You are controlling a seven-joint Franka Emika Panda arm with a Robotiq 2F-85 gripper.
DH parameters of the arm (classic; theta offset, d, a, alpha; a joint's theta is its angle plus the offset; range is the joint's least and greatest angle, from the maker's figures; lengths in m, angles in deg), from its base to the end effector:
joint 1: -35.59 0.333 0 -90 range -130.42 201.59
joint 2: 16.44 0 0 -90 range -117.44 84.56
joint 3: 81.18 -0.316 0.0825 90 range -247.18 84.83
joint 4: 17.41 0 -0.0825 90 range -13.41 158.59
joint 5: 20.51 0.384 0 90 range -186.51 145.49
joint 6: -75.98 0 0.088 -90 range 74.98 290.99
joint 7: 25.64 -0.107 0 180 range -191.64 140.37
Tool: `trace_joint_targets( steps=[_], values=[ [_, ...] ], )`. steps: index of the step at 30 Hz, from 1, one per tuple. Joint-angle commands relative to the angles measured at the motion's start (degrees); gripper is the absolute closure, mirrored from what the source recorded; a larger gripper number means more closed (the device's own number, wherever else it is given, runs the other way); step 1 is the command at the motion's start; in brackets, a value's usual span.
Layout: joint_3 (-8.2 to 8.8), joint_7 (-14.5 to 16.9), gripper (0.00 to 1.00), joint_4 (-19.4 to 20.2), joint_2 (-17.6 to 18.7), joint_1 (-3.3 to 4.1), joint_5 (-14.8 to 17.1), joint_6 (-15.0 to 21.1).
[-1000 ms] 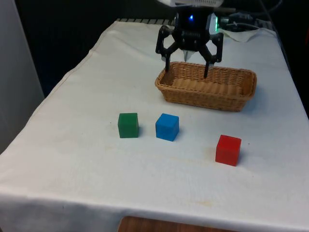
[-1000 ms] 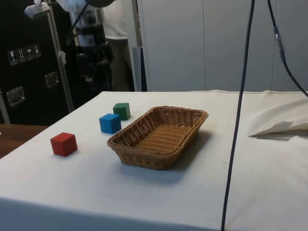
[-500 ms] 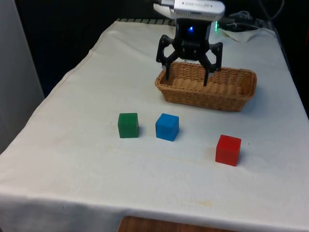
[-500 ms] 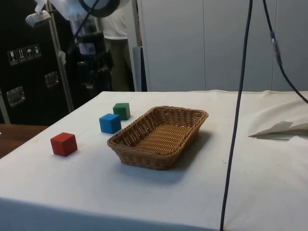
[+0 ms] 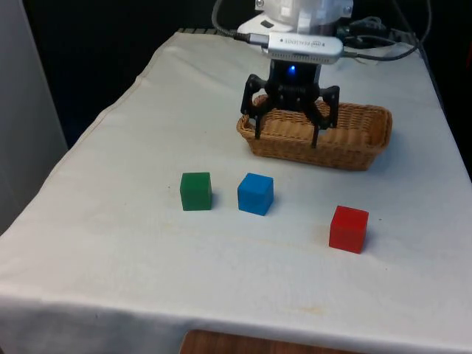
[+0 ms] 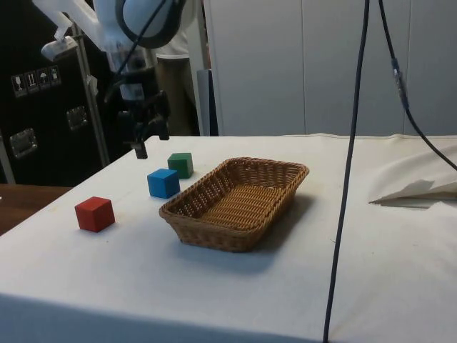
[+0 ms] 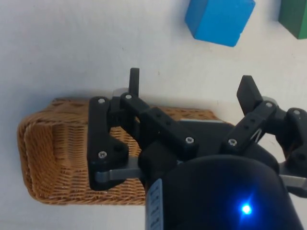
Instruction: Pick up the blue cube and place it into the basket.
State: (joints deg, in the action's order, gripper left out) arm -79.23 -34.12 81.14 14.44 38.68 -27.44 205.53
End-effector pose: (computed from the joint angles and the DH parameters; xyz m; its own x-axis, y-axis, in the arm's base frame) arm 0.6703 0.0124 0.2753 0.9989 -0.0455 0.0137 -0.0467 -0.9929 0.1097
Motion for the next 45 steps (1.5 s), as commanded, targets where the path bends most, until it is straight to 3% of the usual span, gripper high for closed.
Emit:
trace_joint_targets(
  steps=[1,19,34,35,44,45],
  values=[
    [0.0,-0.4,0.0,0.4,0.17,0.17,-0.11,1.15],
    [0.17,-1.09,0.0,0.69,4.93,0.46,-0.29,6.76],
    [0.69,0.06,0.0,0.63,6.3,-0.29,0.11,7.45],
    [0.86,-0.17,0.0,0.69,6.13,-0.06,0.0,6.93],
    [1.72,1.03,0.0,0.4,6.93,-0.92,0.17,7.33],
    [1.89,0.69,0.0,0.57,6.76,-0.63,0.0,6.99]
  ],
)
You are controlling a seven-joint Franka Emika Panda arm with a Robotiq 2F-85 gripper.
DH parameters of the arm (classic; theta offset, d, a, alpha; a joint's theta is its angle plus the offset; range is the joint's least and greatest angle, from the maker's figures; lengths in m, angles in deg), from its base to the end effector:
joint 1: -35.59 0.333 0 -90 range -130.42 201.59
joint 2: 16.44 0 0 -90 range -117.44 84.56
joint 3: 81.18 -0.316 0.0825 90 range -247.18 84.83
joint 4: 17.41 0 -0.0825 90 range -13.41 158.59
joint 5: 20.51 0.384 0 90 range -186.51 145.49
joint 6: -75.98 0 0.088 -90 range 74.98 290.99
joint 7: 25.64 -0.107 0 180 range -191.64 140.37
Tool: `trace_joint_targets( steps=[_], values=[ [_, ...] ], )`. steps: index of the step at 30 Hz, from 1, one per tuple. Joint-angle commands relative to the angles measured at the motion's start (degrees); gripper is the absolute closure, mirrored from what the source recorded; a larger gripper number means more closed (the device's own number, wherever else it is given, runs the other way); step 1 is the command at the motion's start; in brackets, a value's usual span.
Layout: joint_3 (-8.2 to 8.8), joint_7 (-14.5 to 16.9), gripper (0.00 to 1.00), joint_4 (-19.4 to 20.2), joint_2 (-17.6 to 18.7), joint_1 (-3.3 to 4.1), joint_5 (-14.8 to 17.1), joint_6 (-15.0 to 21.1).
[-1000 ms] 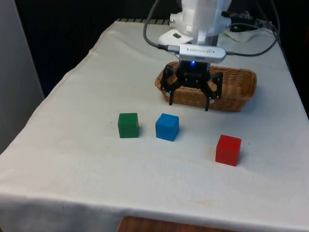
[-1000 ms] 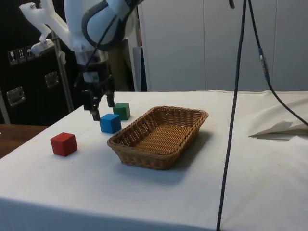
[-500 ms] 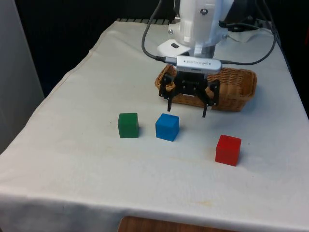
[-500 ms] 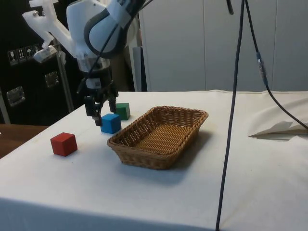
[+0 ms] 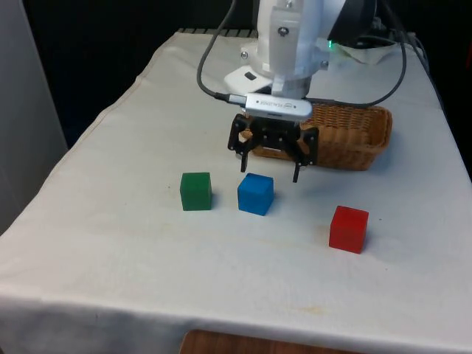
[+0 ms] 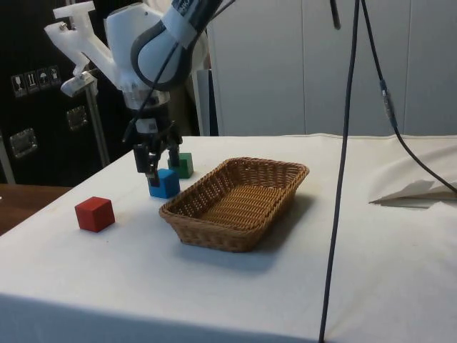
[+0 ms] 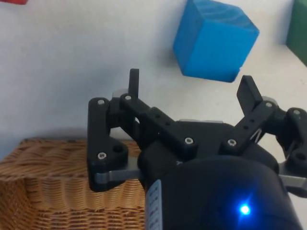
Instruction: Pick up the blue cube and place it into the basket.
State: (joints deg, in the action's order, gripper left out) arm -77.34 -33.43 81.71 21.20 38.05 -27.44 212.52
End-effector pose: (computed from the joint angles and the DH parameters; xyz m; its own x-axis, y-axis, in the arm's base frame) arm 0.6692 -0.0133 0.2032 0.9983 -0.0577 0.0068 -0.0581 -0.9906 0.1235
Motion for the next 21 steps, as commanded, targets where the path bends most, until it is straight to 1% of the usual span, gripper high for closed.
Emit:
trace_joint_targets(
  steps=[1,8,9,10,17,18,19,20,21],
  values=[
    [-0.11,0.4,0.0,-0.23,0.23,-0.29,0.17,0.29],
    [0.29,0.4,0.0,-1.03,0.86,-0.52,0.23,0.06],
    [0.46,0.17,0.0,-0.46,0.34,-0.29,0.0,0.0],
    [0.29,0.4,0.0,-1.32,1.15,-0.57,0.29,0.06],
    [0.11,0.52,0.0,-4.35,3.5,-1.03,0.52,-0.06],
    [0.11,0.52,0.0,-4.7,3.78,-1.03,0.57,-0.06],
    [0.46,0.17,0.0,-4.35,3.5,-0.69,0.11,0.0],
    [0.11,0.52,0.0,-5.04,4.07,-1.09,0.57,-0.06],
    [0.17,0.52,0.0,-5.33,4.35,-1.15,0.52,0.06]
  ],
)
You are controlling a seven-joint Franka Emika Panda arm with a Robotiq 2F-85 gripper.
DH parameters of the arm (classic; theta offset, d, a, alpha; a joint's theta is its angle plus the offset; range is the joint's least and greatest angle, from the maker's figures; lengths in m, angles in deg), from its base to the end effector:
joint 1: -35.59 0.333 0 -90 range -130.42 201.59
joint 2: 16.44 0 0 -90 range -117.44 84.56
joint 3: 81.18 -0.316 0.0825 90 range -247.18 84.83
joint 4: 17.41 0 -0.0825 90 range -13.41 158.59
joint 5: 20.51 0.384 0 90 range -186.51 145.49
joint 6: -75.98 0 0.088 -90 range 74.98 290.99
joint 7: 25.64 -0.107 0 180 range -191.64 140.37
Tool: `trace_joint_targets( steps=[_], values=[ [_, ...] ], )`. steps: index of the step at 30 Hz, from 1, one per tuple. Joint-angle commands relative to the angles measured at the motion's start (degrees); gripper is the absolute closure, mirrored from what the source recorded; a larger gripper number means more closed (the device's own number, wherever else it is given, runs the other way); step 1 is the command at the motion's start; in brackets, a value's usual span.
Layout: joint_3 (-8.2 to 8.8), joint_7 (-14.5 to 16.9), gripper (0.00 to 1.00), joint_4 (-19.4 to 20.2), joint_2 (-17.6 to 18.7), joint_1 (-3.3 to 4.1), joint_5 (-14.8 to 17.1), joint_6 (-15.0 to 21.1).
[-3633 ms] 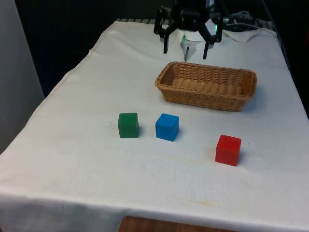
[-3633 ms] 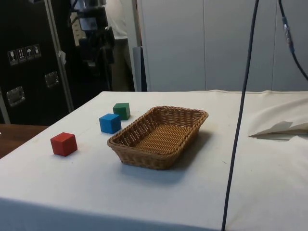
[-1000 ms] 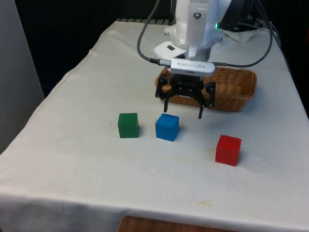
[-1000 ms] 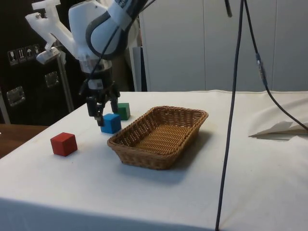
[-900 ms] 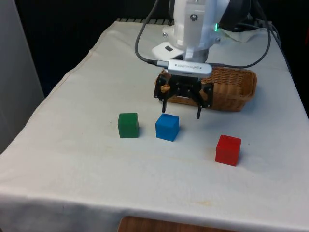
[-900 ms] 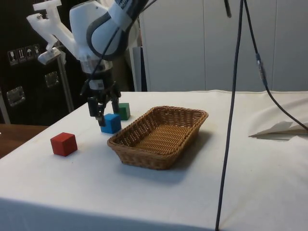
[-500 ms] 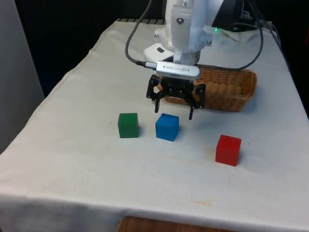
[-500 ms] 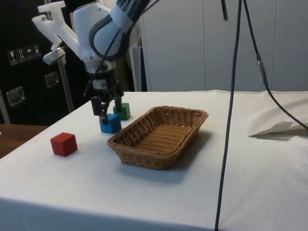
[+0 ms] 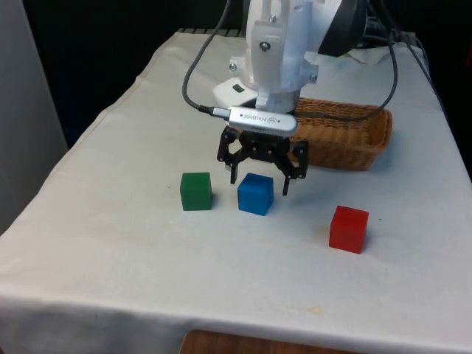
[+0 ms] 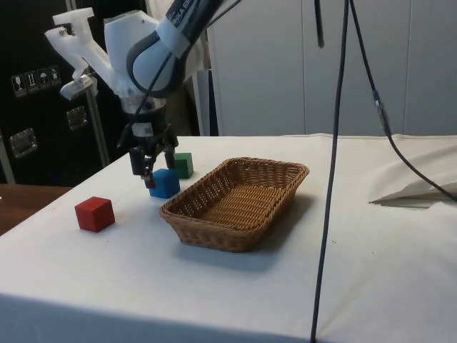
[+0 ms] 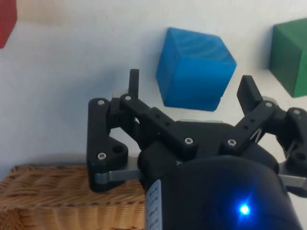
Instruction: Pick up the blue cube and place it into the basket.
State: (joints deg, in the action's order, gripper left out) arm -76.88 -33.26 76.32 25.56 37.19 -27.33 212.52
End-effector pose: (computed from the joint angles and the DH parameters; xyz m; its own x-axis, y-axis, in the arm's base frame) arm 0.6891 -0.0275 0.1908 0.9970 -0.0729 0.0251 -0.0755 -0.9886 0.1305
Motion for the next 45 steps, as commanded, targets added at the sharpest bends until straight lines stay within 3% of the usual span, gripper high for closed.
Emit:
trace_joint_targets(
  steps=[1,6,7,9,22,23,24,30,31,42,45],
  values=[
    [-0.23,0.29,0.0,-0.52,0.52,-0.34,0.34,0.23],
    [0.0,0.23,0.0,-1.32,1.32,-0.52,0.23,0.52],
    [0.23,0.0,0.0,-1.2,1.15,-0.23,0.0,0.06],
    [0.23,0.34,0.0,-1.49,1.6,-0.74,0.29,0.69],
    [0.86,0.06,0.02,-1.38,1.6,-0.63,0.11,0.57],
    [0.92,0.0,0.09,-1.38,1.55,-0.57,0.0,0.52],
    [0.86,0.06,0.09,-1.38,1.6,-0.63,0.06,0.57],
    [0.92,0.0,0.76,-1.38,1.6,-0.63,0.06,0.52],
    [0.92,0.0,0.97,-1.38,1.55,-0.63,0.0,0.57],
    [0.97,-0.06,0.97,-1.49,1.43,-0.57,-0.06,0.46],
    [1.03,-0.11,0.97,-1.32,-0.29,-0.29,-0.17,-1.03]
  ],
)
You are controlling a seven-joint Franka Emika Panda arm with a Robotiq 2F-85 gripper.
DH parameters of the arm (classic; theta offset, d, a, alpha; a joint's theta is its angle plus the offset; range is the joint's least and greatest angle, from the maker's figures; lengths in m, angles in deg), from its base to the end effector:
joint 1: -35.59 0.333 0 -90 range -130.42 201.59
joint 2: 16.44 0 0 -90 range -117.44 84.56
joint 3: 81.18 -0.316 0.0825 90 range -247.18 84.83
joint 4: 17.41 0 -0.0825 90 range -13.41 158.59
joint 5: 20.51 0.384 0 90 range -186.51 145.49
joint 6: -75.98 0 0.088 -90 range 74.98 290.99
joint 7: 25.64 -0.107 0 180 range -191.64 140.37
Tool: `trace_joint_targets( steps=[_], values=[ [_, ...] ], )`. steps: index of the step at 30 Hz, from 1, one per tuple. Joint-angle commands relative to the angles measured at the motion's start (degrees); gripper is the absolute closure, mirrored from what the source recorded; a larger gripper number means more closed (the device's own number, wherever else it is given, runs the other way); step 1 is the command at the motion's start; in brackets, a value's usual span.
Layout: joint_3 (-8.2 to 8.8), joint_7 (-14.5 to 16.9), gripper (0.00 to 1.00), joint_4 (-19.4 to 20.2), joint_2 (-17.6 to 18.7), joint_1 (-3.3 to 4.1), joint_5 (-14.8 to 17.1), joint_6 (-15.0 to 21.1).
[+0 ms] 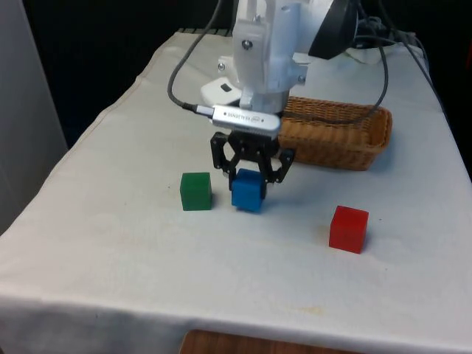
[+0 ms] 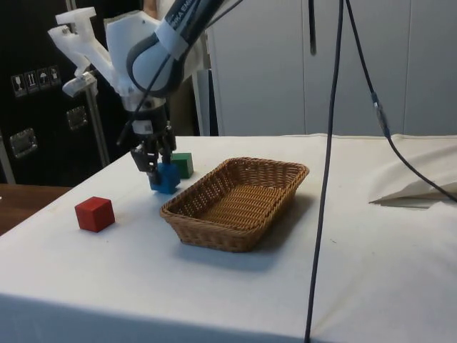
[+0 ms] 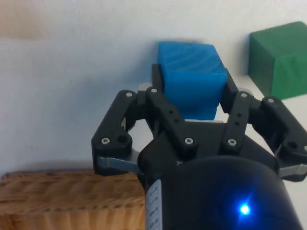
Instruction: Pick up the blue cube and place it into the basket.
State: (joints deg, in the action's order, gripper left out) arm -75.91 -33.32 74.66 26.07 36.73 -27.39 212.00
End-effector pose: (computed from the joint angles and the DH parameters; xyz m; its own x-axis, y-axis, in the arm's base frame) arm 0.6955 -0.0432 0.1965 0.9950 -0.0928 0.0376 -0.0973 -0.9849 0.1432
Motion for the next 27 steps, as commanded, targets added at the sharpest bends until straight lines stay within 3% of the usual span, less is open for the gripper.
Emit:
trace_joint_targets(
  steps=[1,27],
  values=[
    [0.06,-0.06,0.97,0.46,-1.15,0.23,-0.17,-0.8],
    [0.06,0.0,0.97,3.38,-12.15,1.2,-0.52,-9.22]
  ],
)
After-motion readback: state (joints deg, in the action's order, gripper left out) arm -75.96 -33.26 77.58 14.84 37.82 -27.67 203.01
